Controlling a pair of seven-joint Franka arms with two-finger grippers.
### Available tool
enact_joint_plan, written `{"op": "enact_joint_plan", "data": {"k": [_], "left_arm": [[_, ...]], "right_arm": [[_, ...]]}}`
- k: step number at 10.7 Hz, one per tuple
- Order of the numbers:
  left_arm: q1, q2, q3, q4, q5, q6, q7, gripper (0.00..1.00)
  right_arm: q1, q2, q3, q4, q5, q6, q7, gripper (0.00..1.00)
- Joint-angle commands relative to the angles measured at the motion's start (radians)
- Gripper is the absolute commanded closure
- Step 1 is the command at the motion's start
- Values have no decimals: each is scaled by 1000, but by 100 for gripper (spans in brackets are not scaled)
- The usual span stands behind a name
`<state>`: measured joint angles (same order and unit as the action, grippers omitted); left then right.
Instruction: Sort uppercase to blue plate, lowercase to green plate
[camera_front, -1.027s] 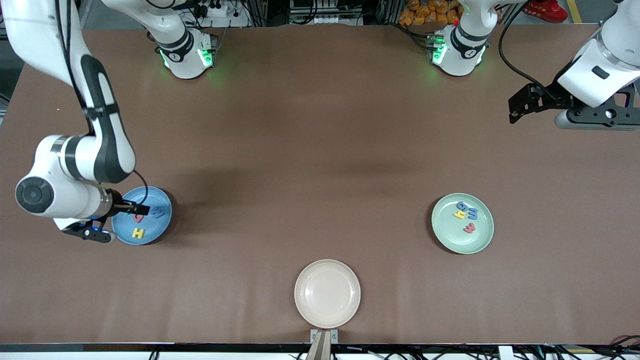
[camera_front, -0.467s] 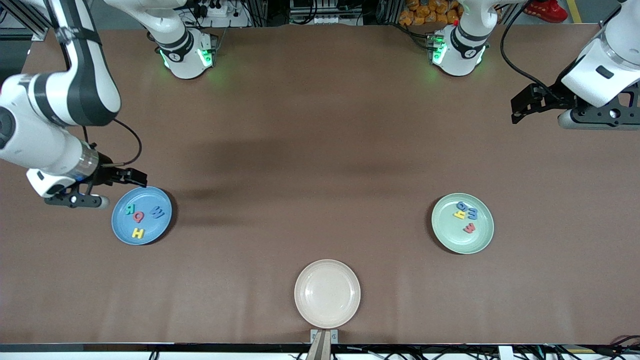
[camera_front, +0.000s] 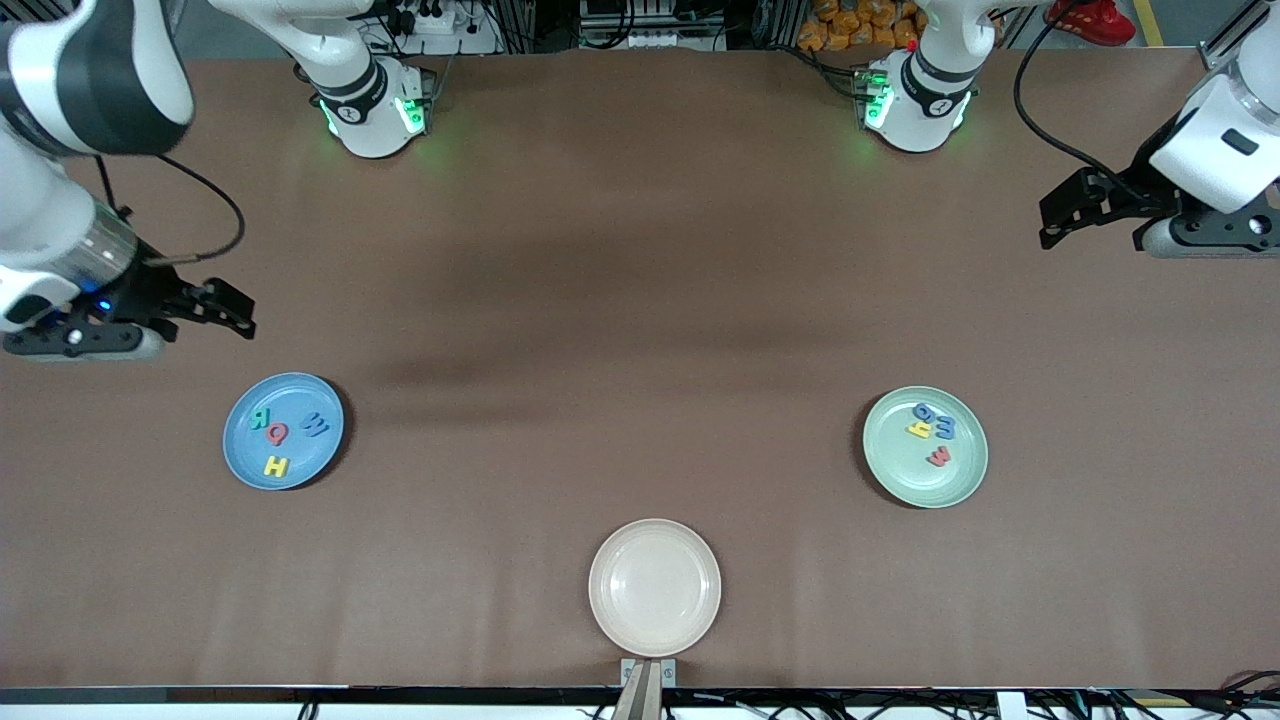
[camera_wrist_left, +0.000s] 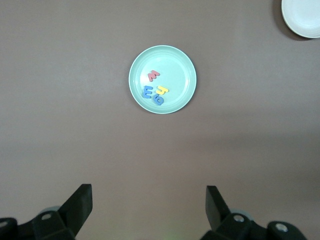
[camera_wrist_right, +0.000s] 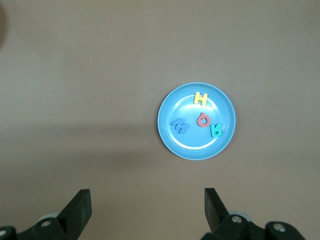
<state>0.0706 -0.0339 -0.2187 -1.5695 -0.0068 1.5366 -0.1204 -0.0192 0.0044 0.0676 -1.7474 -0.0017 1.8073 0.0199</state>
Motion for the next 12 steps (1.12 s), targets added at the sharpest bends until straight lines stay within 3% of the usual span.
{"op": "enact_joint_plan", "data": {"k": [1, 4, 12], "left_arm": [[11, -14, -4, 8, -18, -23, 10, 0], [12, -14, -4, 16, -15, -23, 10, 0], [21, -7, -4, 28, -15, -23, 12, 0]], "right_arm": [[-16, 9, 12, 120, 8, -103, -21, 0], [1, 48, 12, 326, 8, -247, -23, 0], [12, 42, 11, 342, -5, -319, -18, 0]]}}
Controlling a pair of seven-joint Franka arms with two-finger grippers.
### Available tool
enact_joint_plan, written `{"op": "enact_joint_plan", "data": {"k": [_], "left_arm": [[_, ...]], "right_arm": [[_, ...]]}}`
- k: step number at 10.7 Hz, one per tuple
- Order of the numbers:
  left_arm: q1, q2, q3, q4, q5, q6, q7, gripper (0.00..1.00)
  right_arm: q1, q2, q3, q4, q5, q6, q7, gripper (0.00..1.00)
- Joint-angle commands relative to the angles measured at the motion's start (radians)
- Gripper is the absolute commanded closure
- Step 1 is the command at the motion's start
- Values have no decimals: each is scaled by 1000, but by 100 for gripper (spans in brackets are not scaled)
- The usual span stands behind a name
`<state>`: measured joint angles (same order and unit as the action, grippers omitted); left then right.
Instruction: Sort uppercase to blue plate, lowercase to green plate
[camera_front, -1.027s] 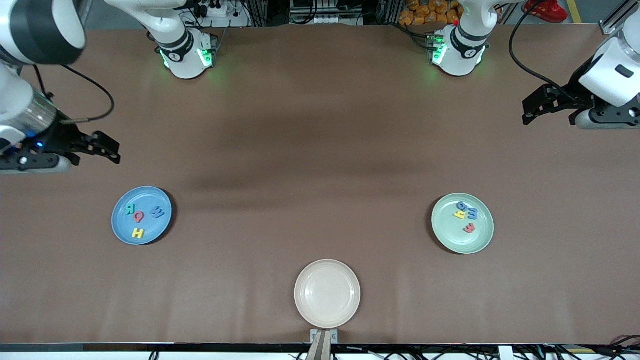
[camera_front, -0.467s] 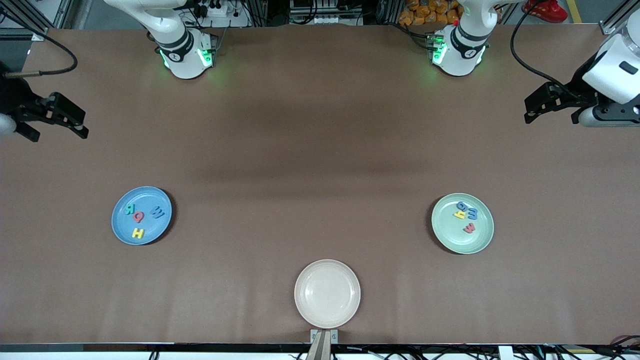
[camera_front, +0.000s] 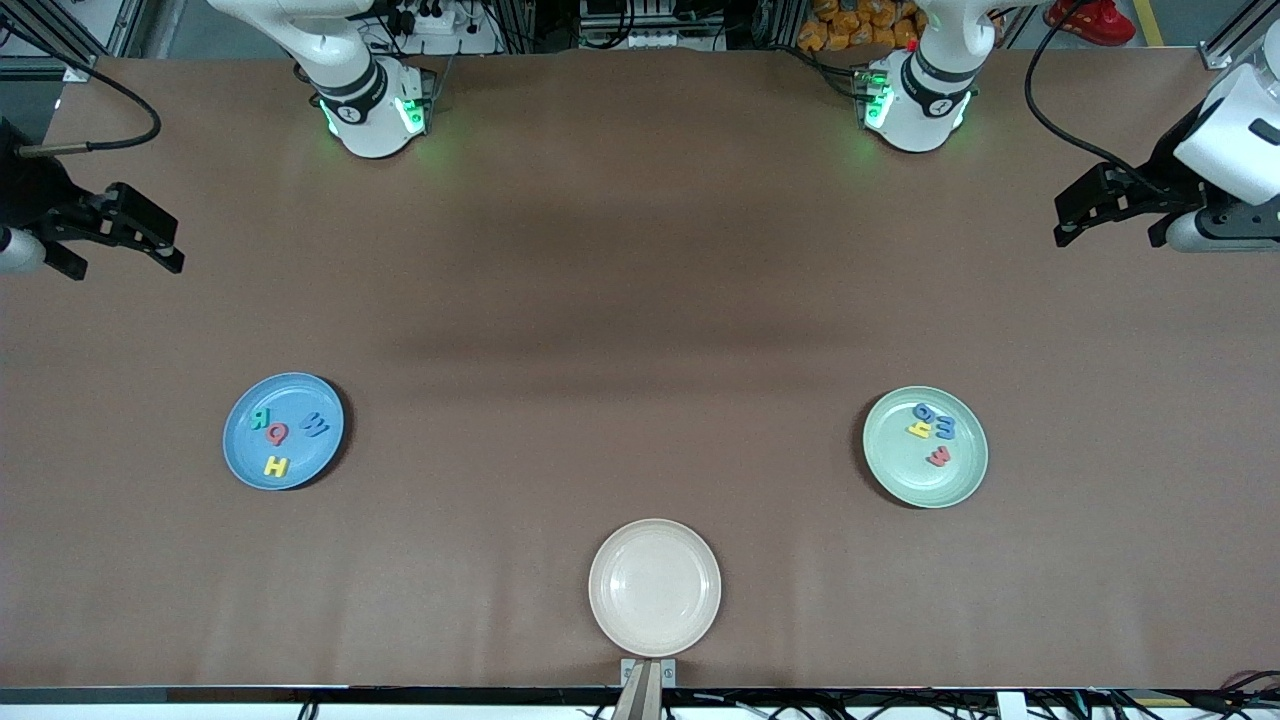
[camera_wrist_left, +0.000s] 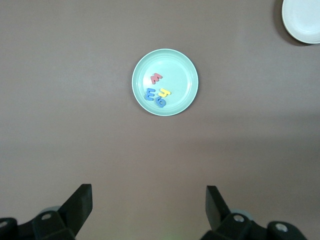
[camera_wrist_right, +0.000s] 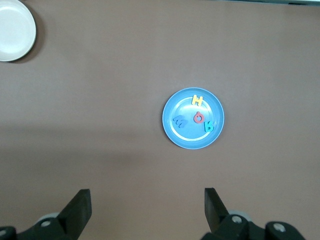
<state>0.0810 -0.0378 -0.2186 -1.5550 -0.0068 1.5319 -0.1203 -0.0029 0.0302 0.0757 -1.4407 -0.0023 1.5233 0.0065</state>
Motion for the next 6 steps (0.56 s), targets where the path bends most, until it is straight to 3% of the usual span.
{"op": "enact_joint_plan", "data": {"k": [1, 6], "left_arm": [[10, -4, -4, 15, -13, -18, 11, 0], [10, -7, -4, 29, -12, -19, 10, 0]], "right_arm": [[-6, 16, 3, 37, 2, -55, -7, 0], [-6, 11, -1, 39, -5, -66, -11, 0]]}}
